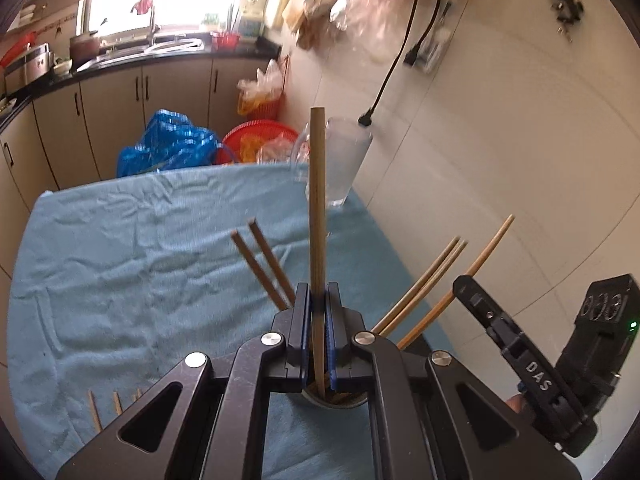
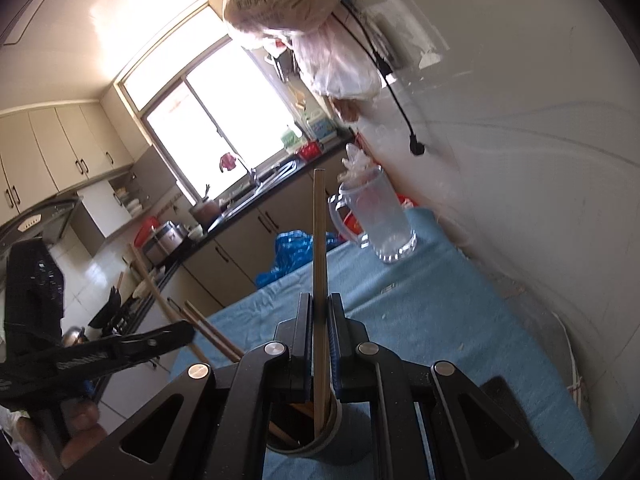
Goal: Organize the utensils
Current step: 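Lower the left chopstick into the black holder while the right gripper inserts its chopstick, then open both grippers and move them back over the remaining chopsticks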
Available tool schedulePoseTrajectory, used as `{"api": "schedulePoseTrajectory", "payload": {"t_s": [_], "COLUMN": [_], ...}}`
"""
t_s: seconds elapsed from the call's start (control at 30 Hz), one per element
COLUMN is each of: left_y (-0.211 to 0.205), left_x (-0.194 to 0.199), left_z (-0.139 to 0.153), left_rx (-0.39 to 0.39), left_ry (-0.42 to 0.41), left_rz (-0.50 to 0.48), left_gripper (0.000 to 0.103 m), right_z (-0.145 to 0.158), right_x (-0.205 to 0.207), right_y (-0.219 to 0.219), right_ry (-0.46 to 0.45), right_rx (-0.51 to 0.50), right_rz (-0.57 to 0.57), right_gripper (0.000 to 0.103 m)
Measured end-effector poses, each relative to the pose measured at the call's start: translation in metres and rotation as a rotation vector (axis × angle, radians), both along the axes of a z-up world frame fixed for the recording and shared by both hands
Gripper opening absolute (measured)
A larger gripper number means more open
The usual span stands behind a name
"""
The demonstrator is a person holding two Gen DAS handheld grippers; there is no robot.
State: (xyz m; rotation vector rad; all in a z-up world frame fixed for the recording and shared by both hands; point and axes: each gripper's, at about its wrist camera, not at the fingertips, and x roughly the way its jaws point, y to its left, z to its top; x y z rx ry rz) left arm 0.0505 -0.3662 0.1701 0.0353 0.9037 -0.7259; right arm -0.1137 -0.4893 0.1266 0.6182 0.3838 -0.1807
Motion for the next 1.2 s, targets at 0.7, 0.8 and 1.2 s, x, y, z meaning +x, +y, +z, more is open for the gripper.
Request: {"api": "schedulePoseTrajectory", "payload": {"t_s": [0.7, 0.8, 1.2], "left_y": [0.044, 0.061, 0.153], "left_x": [-0.043, -0.050, -0.093], "left_z": [0.034, 0.036, 0.012], "left_rx": [-0.065, -0.082, -0.089], "left_ry": [-0.121, -0.123, -0.117], "left_rz": [0.021, 0.043, 0.155], "left_gripper": [0.041, 0.041, 0.055], "right_z": [0.012, 0.006, -0.007], "right_x": [-0.059, -0.069, -0.092], "right_y": [0.018, 0.033, 0.091], "right_ry": [0.012, 0.038, 0.070], "right_rx": [-0.094, -0.121, -0.177], "right_rz": [-0.049, -0.032, 0.072], "right_gripper": [0.034, 0.034, 0.034]}}
